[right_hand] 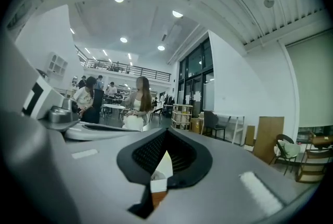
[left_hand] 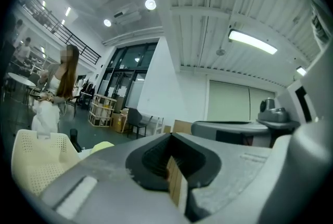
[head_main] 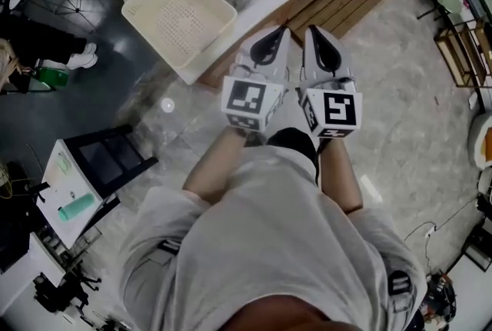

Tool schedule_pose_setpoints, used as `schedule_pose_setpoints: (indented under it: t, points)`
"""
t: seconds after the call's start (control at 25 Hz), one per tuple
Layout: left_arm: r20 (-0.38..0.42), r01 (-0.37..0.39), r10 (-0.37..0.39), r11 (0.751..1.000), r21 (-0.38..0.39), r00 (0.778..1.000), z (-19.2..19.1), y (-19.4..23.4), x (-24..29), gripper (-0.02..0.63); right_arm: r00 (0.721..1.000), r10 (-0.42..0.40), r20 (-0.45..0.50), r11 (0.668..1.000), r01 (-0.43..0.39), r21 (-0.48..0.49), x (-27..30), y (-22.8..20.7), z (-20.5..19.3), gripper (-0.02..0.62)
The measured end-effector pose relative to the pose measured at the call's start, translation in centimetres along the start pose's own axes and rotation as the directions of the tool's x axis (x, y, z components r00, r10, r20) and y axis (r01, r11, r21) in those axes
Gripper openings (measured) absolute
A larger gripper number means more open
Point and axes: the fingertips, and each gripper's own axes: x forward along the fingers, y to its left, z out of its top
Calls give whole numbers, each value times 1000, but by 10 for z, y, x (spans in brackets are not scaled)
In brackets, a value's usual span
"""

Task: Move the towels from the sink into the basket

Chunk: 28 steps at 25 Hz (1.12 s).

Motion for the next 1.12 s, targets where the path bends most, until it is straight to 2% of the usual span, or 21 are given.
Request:
schedule_pose_setpoints:
  t: [0.24,0.4,0.56,0.72,0.8,0.88,1.12]
  points:
    - [5,-105,105,994,7,994,3,59,55,20,994,109,10,994,-109,-6,89,-18,0,6]
    - [2,-208,208,978,-2,978,-4,95,94,20,975,222,14,975,-222,-11,149,-31,-7,6]
    - [-15,-336,336,941,-22,942,-11,125,144,20,933,360,-9,933,-360,-22,209,-51,-16,6]
    - [-34,-468,466,882,-65,884,-23,140,172,20,872,486,-50,872,-488,-25,242,-69,-30,6]
    - [-40,-508,506,859,-62,862,-27,148,183,20,859,509,-57,860,-511,-19,260,-78,-38,6]
    - [-52,-527,525,848,-60,850,-31,150,188,20,852,518,-71,854,-519,-3,268,-85,-47,6]
    - [-64,-539,535,839,-72,842,-33,164,171,20,846,521,-116,851,-526,-11,272,-67,-60,6]
